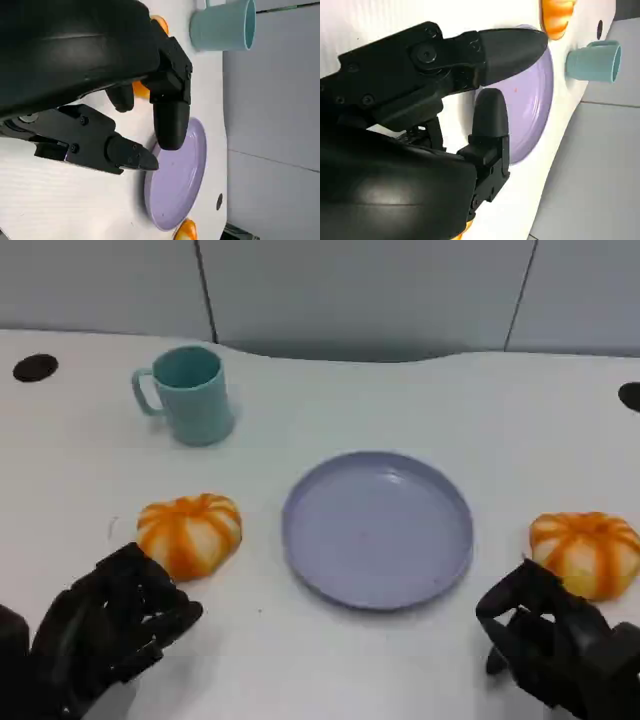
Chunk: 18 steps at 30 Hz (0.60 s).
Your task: Grasp the bread from the table and place it into the plate.
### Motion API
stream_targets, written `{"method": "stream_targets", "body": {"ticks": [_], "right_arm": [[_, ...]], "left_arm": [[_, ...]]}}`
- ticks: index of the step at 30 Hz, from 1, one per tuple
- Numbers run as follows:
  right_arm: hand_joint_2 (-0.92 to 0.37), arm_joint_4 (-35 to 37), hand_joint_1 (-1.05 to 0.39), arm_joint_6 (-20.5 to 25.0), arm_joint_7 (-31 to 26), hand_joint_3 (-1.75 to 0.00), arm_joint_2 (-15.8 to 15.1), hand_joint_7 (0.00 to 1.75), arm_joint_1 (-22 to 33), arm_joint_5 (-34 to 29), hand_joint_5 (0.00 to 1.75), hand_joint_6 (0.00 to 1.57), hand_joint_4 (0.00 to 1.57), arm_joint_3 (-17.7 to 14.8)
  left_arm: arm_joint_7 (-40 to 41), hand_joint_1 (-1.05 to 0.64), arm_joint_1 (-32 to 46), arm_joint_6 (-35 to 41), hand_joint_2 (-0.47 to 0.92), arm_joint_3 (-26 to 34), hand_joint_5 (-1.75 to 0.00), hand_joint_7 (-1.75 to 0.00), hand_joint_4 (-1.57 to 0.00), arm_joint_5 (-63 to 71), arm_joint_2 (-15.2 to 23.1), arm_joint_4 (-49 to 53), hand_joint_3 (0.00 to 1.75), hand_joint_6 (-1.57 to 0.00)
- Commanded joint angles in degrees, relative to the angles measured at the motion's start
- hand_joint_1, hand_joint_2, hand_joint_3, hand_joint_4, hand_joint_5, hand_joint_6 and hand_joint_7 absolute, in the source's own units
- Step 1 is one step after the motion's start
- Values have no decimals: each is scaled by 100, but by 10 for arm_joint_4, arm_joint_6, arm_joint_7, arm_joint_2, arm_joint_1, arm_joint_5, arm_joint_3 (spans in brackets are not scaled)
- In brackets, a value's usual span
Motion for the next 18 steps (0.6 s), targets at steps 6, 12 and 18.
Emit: {"method": "stream_targets", "body": {"ticks": [6,12,18], "right_arm": [[-92,-11,-29,2,0,-34,-8,175,4,-1,175,38,64,-2],[-92,5,-28,-7,-6,-34,1,175,-5,1,175,38,64,-1],[-92,22,-29,-16,-6,-33,4,175,-14,5,175,40,64,-2]], "left_arm": [[10,-11,8,-1,91,1,-175,-175,-70,11,6,-6,7,-53],[2,-11,1,-34,92,6,-175,-175,-70,12,7,4,8,-53],[28,-12,1,-113,90,-4,-175,-175,-71,60,8,-1,7,-54]]}}
